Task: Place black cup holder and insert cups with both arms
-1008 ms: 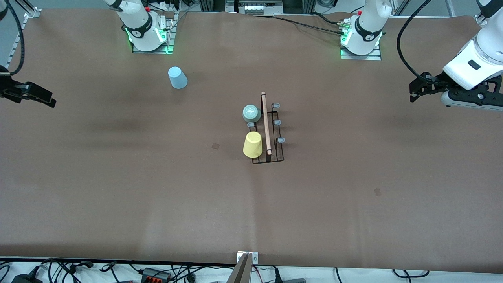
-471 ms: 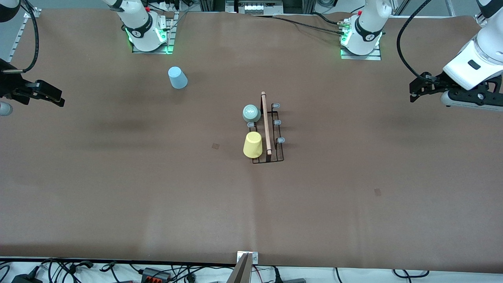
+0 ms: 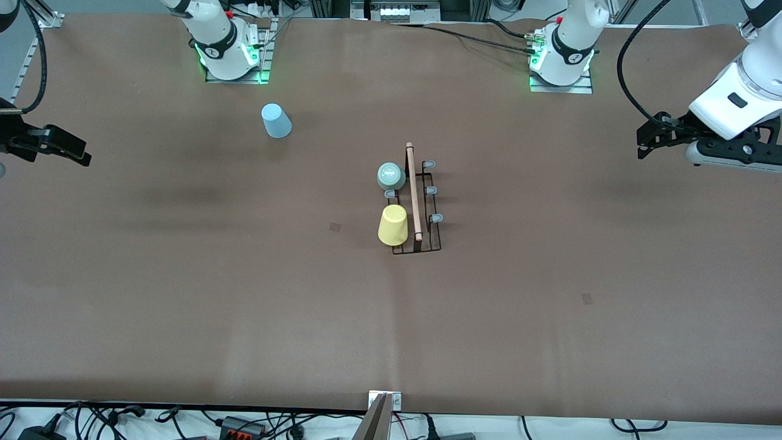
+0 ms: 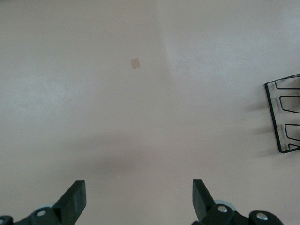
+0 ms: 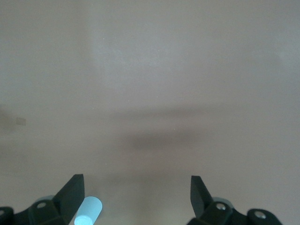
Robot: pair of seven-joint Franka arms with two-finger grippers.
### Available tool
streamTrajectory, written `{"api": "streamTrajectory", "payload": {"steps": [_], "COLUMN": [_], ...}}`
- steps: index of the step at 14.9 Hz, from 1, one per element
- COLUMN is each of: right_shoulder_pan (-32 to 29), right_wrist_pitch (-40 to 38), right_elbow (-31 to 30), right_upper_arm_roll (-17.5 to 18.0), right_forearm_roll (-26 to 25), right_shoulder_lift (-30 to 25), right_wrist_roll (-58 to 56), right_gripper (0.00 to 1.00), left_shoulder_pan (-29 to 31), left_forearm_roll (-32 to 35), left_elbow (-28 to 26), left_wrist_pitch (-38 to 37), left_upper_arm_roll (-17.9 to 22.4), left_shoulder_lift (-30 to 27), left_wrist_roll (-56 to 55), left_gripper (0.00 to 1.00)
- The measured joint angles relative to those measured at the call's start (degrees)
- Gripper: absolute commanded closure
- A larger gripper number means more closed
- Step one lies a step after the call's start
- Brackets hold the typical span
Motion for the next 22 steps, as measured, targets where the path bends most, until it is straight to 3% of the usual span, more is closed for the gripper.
{"api": "streamTrajectory", "payload": {"steps": [4,22], "right_shoulder_pan": [-1.2,0.6], "right_wrist_pitch": [0.0,0.0], "right_elbow": [0.0,0.0], "right_upper_arm_roll": [1.9,1.3], "right_forearm_roll": [0.0,0.0], "right_shoulder_lift": [-0.1,0.0], "right_wrist_roll": [0.0,-0.2], "right_gripper": [0.0,0.0], "left_shoulder_pan": [0.0,0.0], "left_forearm_roll": [0.0,0.0], "left_elbow": [0.0,0.0], "left_wrist_pitch": [0.0,0.0], "left_upper_arm_roll": [0.0,0.0], "left_shoulder_lift": [0.0,0.0], "left_wrist_roll": [0.0,0.0], "left_gripper": [0.0,0.0]}}
